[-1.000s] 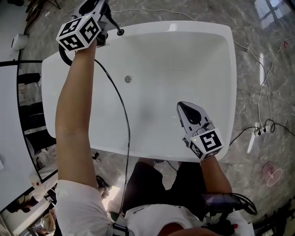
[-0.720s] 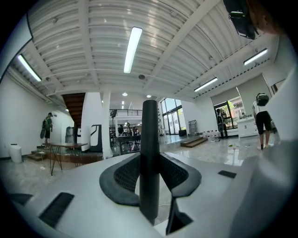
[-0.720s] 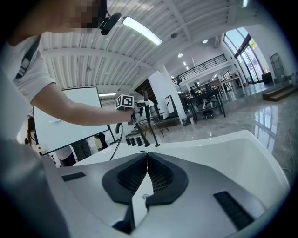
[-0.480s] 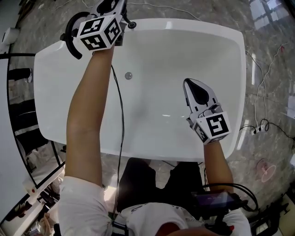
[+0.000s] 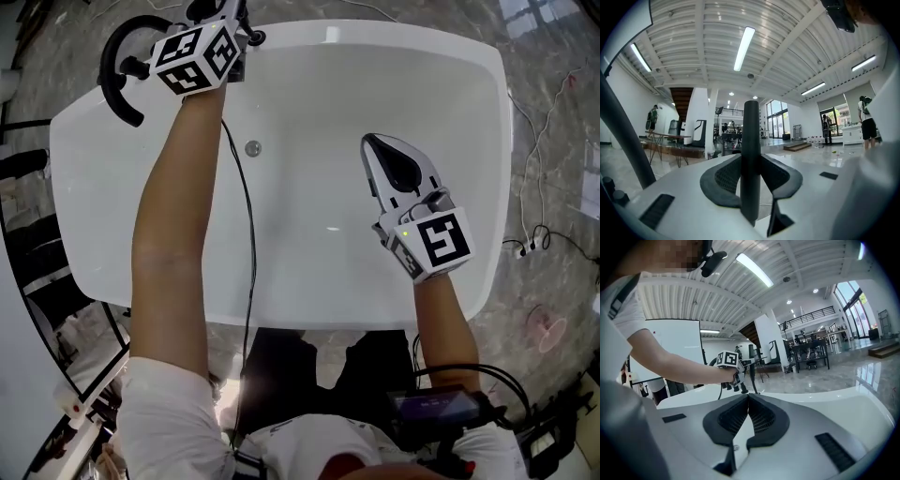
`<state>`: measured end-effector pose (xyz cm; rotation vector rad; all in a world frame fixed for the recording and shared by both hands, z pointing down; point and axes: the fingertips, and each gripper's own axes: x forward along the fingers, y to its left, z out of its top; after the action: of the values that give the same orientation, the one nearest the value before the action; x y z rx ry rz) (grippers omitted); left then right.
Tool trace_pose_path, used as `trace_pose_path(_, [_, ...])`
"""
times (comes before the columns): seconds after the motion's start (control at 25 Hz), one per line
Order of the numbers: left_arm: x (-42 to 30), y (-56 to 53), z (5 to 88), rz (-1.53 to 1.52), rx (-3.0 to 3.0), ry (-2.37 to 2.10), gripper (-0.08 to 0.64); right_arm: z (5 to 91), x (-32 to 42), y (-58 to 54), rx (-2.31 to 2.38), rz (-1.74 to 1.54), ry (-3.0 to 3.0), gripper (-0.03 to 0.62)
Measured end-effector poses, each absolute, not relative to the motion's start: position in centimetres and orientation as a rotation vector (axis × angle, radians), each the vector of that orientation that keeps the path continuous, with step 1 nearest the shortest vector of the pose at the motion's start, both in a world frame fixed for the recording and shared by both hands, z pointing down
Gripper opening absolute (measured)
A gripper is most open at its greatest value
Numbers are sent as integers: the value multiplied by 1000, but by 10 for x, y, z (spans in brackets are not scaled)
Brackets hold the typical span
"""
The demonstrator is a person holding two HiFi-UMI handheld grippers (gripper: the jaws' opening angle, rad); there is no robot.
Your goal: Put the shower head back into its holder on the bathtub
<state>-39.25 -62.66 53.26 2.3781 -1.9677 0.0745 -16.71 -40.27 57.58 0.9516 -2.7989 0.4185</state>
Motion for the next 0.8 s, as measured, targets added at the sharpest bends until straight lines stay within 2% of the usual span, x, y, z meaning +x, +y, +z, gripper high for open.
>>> trace_pose_path(0.24, [-385,-642,566,68,2394,-1933,135,606,-154,-407,979,465,-2772,12])
trace_pose_path(0.48, [-416,-644,614,20,2343,-1929,135,645,-180,-396,959,514,-2767,12])
trace_pose_path(0.8, [-402,-648,619,10,2355,-1916,135,656,-176,-380,933,550,-2754,12])
